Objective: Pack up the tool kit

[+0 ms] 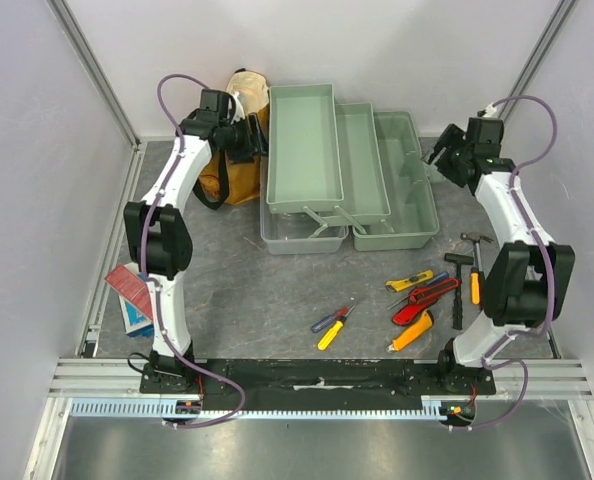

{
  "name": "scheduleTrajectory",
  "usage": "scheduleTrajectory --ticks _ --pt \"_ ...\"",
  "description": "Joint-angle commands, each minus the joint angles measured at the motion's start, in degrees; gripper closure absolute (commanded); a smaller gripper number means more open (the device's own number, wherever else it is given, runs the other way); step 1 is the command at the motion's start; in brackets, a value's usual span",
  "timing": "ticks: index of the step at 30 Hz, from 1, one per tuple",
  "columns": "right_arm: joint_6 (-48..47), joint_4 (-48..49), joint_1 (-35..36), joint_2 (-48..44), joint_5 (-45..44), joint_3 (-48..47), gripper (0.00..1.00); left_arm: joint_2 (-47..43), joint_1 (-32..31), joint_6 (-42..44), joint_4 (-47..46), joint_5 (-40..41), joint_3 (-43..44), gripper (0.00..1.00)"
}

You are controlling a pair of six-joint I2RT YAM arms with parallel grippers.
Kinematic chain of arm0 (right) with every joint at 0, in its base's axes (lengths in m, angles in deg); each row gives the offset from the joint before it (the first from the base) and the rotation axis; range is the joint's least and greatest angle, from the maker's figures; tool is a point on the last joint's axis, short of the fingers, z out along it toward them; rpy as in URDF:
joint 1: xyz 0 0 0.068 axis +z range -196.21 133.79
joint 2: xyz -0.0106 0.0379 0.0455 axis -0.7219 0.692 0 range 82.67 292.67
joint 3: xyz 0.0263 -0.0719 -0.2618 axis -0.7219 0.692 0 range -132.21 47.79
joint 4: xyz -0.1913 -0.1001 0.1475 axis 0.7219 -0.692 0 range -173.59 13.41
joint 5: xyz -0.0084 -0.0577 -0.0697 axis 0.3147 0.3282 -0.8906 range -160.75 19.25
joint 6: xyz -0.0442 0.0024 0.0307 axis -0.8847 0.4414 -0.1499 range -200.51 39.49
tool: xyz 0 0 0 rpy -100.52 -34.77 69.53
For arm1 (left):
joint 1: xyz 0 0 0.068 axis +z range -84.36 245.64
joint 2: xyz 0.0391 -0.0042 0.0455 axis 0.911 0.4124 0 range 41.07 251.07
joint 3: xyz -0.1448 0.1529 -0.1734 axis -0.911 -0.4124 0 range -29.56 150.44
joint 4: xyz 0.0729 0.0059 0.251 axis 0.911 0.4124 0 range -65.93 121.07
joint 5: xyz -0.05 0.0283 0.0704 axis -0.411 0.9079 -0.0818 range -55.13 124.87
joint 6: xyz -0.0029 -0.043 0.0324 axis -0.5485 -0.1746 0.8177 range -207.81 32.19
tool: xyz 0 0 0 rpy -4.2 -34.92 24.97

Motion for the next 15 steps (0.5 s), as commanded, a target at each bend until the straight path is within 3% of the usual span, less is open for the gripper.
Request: scheduleTrajectory --ticks 1,5,9,15 --pt "1.71 -5.1 -2.66 -7.89 -4.59 -1.38 0.22 -7.89 0.26 -0.62 -1.75 -4.94 2.99 0.3" --pt "3.81 -11.08 -5.56 -13.52 -12.42 4.76 0.22 -13.07 0.35 1.67 1.06 -2.06 1.33 0.12" --pt "4.26 -13.99 -9.08 -18.53 -15.68 13.29 0.25 -20.19 0.44 3.07 -0.16 2.07 -5.25 0.1" --pt "-0.04 -14.96 -10.05 -20.83 -13.93 21.47 0.3 -26.53 0.53 4.4 0.1 4.8 -10.54 0.11"
